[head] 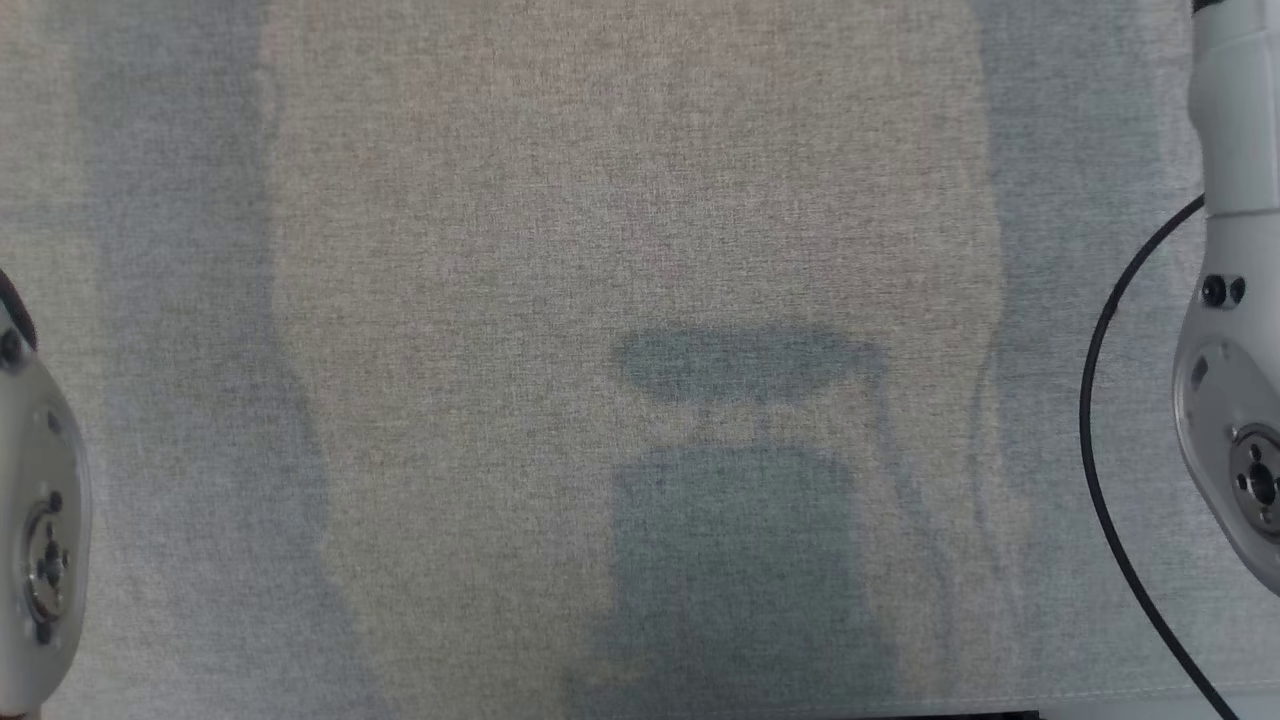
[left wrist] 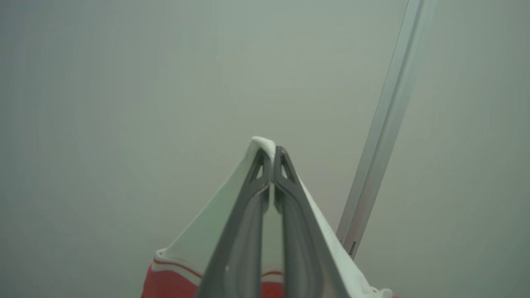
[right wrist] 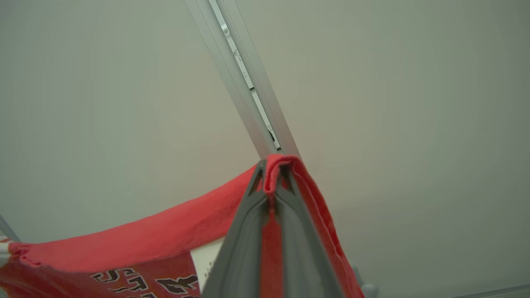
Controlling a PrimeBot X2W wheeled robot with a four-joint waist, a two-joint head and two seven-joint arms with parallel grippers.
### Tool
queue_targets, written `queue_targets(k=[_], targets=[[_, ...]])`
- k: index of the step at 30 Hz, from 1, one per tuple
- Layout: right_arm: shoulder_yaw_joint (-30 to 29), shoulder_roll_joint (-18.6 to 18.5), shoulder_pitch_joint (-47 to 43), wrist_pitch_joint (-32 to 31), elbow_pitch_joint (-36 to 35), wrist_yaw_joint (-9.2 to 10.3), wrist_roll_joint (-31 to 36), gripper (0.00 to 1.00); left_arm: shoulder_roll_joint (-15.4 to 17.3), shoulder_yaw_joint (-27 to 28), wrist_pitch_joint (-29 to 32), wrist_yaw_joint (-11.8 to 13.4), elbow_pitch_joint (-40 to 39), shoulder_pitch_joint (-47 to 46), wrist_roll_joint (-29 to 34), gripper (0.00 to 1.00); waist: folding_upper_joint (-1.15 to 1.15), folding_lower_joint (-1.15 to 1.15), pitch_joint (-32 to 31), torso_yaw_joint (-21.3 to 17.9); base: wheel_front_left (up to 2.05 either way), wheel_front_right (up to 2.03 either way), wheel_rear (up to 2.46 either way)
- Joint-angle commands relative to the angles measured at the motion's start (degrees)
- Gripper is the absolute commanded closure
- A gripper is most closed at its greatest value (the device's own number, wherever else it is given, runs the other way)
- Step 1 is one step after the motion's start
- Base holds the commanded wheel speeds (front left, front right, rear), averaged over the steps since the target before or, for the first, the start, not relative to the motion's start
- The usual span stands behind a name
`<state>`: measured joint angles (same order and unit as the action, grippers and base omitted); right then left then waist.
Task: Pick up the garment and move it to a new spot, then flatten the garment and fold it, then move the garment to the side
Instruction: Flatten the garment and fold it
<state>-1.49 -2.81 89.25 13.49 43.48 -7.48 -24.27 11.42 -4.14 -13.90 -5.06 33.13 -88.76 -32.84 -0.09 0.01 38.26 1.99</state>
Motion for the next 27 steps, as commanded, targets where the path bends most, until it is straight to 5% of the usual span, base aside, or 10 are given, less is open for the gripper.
queue_targets(k=[1, 9, 20, 27], targets=[[0.9, -0.2, -2.0, 0.8, 2.0, -0.01, -0.1, 1.0, -0.2, 0.6, -0.7, -0.7, 1.2, 2.3, -0.8, 1.0, 0.09, -0.01, 5.3, 1.6, 0.0, 0.0, 0.0], [5.7, -1.3, -7.7, 1.7, 1.8, -0.01, -5.5, 1.0, 0.9, 2.3, -1.4, -2.3, -1.0, 9.5, -3.1, 1.0, 0.09, -0.01, 5.9, 1.9, 0.0, 0.0, 0.0], [11.4, -6.8, -27.4, 1.7, -10.5, -0.01, -17.9, 1.0, 5.8, -1.1, -1.3, -2.5, -20.6, 33.4, -12.1, 1.0, 0.09, -0.01, -0.6, 1.5, 0.0, 0.0, 0.0], [9.3, -7.4, -44.3, 1.7, -19.3, 0.04, -21.7, 1.0, 2.3, 2.0, -1.3, -2.5, -29.9, 54.4, -15.8, 1.0, 0.09, -0.01, -7.0, 2.6, 0.0, 0.0, 0.0]])
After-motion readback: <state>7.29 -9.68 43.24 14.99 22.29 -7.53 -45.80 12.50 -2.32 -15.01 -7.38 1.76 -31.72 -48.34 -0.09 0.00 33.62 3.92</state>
